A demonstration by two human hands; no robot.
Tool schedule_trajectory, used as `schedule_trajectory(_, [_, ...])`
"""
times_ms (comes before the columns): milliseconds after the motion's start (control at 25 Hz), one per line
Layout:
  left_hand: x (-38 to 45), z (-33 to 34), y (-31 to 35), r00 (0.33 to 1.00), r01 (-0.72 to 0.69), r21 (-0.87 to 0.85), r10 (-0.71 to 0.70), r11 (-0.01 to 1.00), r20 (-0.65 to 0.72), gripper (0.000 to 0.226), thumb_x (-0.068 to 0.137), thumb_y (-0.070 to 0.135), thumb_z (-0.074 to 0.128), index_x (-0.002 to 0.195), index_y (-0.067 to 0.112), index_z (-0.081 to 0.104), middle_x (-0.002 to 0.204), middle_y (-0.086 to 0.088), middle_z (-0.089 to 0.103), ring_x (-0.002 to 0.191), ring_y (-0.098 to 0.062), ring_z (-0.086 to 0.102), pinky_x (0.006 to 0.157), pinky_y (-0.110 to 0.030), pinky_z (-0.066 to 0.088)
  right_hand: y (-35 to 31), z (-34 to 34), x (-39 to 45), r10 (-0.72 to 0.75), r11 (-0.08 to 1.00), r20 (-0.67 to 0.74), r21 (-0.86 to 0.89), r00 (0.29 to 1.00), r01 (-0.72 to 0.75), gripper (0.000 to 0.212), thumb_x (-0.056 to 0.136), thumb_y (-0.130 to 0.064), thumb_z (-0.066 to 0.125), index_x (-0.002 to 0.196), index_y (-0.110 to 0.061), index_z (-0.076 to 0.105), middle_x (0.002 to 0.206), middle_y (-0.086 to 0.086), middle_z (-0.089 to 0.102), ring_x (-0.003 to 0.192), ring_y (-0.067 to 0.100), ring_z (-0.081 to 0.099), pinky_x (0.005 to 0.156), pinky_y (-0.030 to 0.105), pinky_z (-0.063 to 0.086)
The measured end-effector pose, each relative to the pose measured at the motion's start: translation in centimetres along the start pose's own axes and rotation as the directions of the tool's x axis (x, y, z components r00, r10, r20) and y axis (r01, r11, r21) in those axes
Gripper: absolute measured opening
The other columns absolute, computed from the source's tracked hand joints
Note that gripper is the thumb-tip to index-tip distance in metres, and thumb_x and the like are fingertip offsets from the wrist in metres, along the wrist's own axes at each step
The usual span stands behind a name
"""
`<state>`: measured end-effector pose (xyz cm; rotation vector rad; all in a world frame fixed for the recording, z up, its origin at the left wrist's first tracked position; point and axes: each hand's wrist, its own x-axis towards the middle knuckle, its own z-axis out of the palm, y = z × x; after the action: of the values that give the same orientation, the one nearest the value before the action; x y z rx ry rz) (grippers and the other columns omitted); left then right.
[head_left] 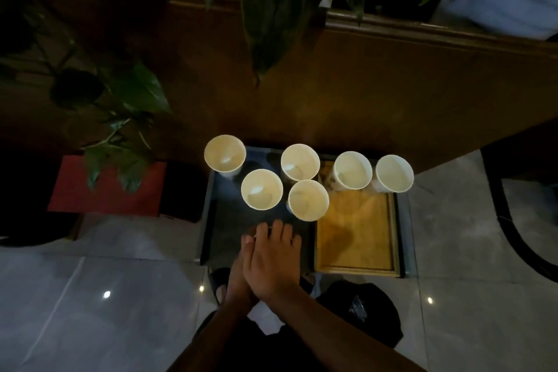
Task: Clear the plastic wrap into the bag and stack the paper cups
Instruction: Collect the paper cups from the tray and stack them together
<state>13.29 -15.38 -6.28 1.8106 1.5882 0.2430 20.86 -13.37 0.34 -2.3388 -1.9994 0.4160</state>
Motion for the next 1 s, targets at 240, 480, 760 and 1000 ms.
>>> schedule_trajectory(240, [0.2,0.9,2.8,0.988,0.148,-0.007,-0.147,0.989,0.056,0.049,0.102,0.028,0.051,0.145,0.014,0.034,0.152,-0.001,0.040,0.134,0.004,0.038,0.116,-0.017,0.018,-0.2,-0.8,0.2,0.004,1.000,0.001,0.020,1.000,-0.004,0.038,0.096,-0.048,0.035,0.103,-0.018,0.056,0.100,0.009,0.058,0.095,0.026,0.054,0.080,0.043,0.046])
schedule_trajectory(480, [0.4,0.4,2.8,0.928,0.356,-0.072,-0.344,0.932,0.147,0.046,0.100,0.023,0.053,0.142,0.016,0.036,0.151,-0.004,0.041,0.140,-0.008,0.036,0.121,-0.029,0.018,0.4,-1.6,0.8,-0.031,0.999,0.182,0.036,0.983,0.024,0.047,0.096,-0.054,0.038,0.122,-0.018,0.052,0.123,0.013,0.055,0.116,0.030,0.049,0.092,0.045,0.044])
schedule_trajectory(760, [0.6,-0.5,1.9,0.951,0.307,-0.321,-0.279,0.896,0.130,0.044,0.077,0.063,0.057,0.114,0.042,0.046,0.105,0.013,0.065,0.103,-0.005,0.063,0.091,-0.028,0.048,3.1,-8.0,0.2,-0.239,0.958,-0.019,0.160,0.971,0.238,0.044,0.087,-0.060,0.047,0.123,-0.035,0.047,0.123,0.000,0.056,0.118,0.021,0.051,0.092,0.037,0.050])
schedule_trajectory(1000, [0.1,-1.2,0.5,0.964,0.265,-0.394,-0.246,0.880,0.099,0.082,0.048,0.059,0.087,0.112,0.067,0.037,0.095,0.037,0.060,0.082,0.024,0.052,0.065,-0.010,0.038,8.9,-11.4,4.5,0.058,0.963,-0.123,0.269,0.991,-0.023,0.055,0.083,-0.048,0.070,0.127,-0.020,0.053,0.125,0.010,0.055,0.115,0.031,0.053,0.089,0.045,0.054])
